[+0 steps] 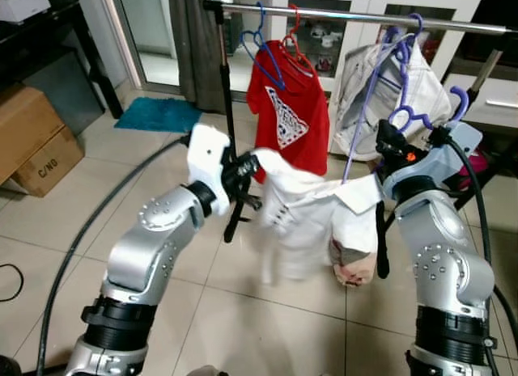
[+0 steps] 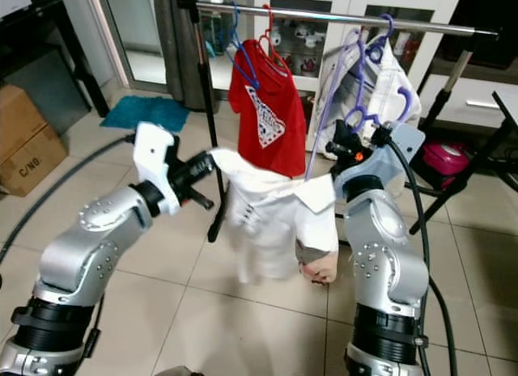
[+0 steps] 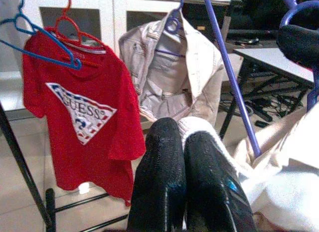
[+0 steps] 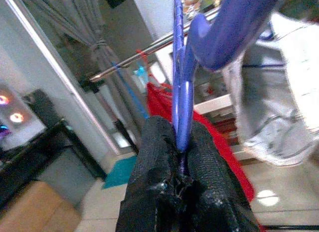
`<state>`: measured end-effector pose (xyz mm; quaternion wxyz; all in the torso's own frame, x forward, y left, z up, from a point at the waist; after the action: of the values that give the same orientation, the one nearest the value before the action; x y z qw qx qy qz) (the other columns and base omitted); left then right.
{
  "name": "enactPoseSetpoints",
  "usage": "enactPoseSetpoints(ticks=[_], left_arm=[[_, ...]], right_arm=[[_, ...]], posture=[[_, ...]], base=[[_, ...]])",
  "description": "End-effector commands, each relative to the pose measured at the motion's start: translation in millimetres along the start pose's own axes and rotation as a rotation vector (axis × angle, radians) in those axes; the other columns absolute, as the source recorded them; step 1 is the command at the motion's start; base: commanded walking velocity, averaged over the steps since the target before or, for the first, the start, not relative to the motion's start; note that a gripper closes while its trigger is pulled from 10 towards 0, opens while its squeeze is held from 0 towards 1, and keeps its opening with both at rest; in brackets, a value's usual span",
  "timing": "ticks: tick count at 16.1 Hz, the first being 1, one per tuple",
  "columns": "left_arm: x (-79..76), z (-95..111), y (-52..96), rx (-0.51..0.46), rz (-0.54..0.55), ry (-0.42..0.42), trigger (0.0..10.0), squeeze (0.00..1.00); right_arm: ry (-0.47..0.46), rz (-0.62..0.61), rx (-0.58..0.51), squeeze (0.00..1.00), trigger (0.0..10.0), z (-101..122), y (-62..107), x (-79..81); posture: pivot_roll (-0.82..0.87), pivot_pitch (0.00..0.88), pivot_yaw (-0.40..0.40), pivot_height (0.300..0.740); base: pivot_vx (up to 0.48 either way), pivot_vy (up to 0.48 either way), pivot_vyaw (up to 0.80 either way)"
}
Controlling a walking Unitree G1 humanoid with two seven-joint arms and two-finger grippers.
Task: Hang hanger
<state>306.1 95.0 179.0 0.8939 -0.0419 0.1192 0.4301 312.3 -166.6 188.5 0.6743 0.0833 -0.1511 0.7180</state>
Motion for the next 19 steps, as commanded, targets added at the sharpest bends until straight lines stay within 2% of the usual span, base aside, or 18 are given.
enactPoseSetpoints(ticks=[1, 2, 3, 4, 5, 6, 7, 8, 10, 11, 12, 13, 15, 17, 18, 19], left_arm=[[-3.4, 7.0, 1.2, -0.025, -0.005, -0.008, 0.0, 0.0], [-4.7, 8.8, 4.3, -0.052, 0.009, 0.052, 0.0, 0.0], [-11.4, 28.2, 5.9, -0.175, -0.029, 0.182, 0.0, 0.0], [-14.7, 40.5, 7.0, -0.244, -0.057, 0.241, 0.0, 0.0], [-18.0, 65.9, 10.1, -0.363, -0.102, 0.321, 0.0, 0.0], [-22.4, 96.6, 15.1, -0.484, -0.182, 0.367, 0.0, 0.0], [-22.3, 113.4, 18.7, -0.548, -0.214, 0.393, 0.0, 0.0], [-18.4, 127.8, 22.5, -0.593, -0.224, 0.422, 0.0, 0.0], [-11.4, 116.5, 20.1, -0.502, -0.177, 0.372, 0.0, 0.0], [-8.7, 93.0, 15.1, -0.365, -0.124, 0.315, 0.0, 0.0], [-11.4, 68.2, 11.6, -0.217, -0.105, 0.278, 0.0, 0.0], [-15.6, 47.1, 10.0, -0.099, -0.1, 0.259, 0.0, 0.0], [-17.8, 11.7, 12.1, 0.087, -0.084, 0.206, 0.0, 0.0], [-16.8, 0.5, 13.3, 0.124, -0.067, 0.181, 0.0, 0.0], [-15.9, 5.1, 12.9, 0.089, -0.063, 0.172, 0.0, 0.0], [-15.4, 18.7, 11.7, 0.015, -0.07, 0.177, 0.0, 0.0]], right_arm=[[-0.027, 0.014, -0.065, 0.0, 0.0, 13.5, -1.2, 3.3], [-0.077, 0.023, -0.128, 0.0, 0.0, 23.0, -0.7, 3.7], [0.269, 0.122, -0.115, 0.0, 0.0, 20.7, -2.9, 14.1], [0.407, 0.176, -0.107, 0.0, 0.0, 16.3, -2.5, 19.0], [0.462, 0.242, -0.092, 0.0, 0.0, 8.7, -1.1, 26.0], [0.538, 0.315, -0.083, 0.0, 0.0, -0.2, 1.8, 34.1], [0.611, 0.374, -0.084, 0.0, 0.0, -6.6, 4.4, 40.1], [0.646, 0.431, -0.09, 0.0, 0.0, -13.5, 7.6, 46.7], [0.562, 0.432, -0.122, 0.0, 0.0, -10.2, 6.4, 53.3], [0.405, 0.357, -0.174, 0.0, 0.0, 3.7, 0.0, 52.5], [0.204, 0.236, -0.239, 0.0, 0.0, 20.6, -7.6, 43.0], [0.063, 0.138, -0.287, 0.0, 0.0, 32.5, -13.1, 30.4], [-0.1, 0.058, -0.34, 0.0, 0.0, 44.3, -19.2, 14.3], [-0.199, 0.048, -0.331, 0.0, 0.0, 44.8, -21.6, 8.8], [-0.167, 0.068, -0.294, 0.0, 0.0, 40.4, -22.6, 9.9], [-0.065, 0.103, -0.239, 0.0, 0.0, 32.0, -22.2, 13.6]], posture=[[-0.11, 0.0, 0.027, 0.74], [-0.1, 0.0, 0.021, 0.74], [-0.1, 0.0, 0.022, 0.74], [-0.1, 0.0, 0.025, 0.74], [-0.1, 0.0, 0.026, 0.74], [-0.09, 0.0, 0.028, 0.74], [-0.09, 0.0, 0.028, 0.74], [-0.09, 0.0, 0.033, 0.74], [-0.09, 0.0, 0.042, 0.74], [-0.09, 0.0, 0.044, 0.74], [-0.09, 0.0, 0.048, 0.74], [-0.09, 0.0, 0.048, 0.74], [-0.09, 0.0, 0.048, 0.74], [-0.08, 0.0, 0.049, 0.74], [-0.09, 0.0, 0.049, 0.74], [-0.09, 0.0, 0.049, 0.74]], base=[[0.0, 0.0, 0.0], [0.0, 0.0, 0.0], [0.0, 0.0, 0.0], [0.0, 0.0, 0.0], [0.0, 0.0, 0.0], [0.0, 0.0, 0.0], [0.0, 0.0, 0.0], [0.0, 0.0, 0.0], [0.0, 0.0, 0.0], [0.0, 0.0, 0.0], [0.0, 0.0, 0.0], [0.0, 0.0, 0.0], [0.0, 0.0, 0.0], [0.0, 0.0, 0.0], [0.0, 0.0, 0.0], [0.0, 0.0, 0.0]])
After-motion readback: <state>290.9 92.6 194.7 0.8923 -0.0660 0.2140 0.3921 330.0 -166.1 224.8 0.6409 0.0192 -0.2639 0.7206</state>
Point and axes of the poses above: a point about 5 cm out from each wrist's last joint towards the gripper, its own y axis pointing back from the gripper into the wrist, its own z axis along the axis of the wrist's last joint, x = y × z, the point moved 1 cm from there along -y, pointing out of the wrist towards the gripper, and after that the axes turned 11 degrees about y, right-handed, at the moved point
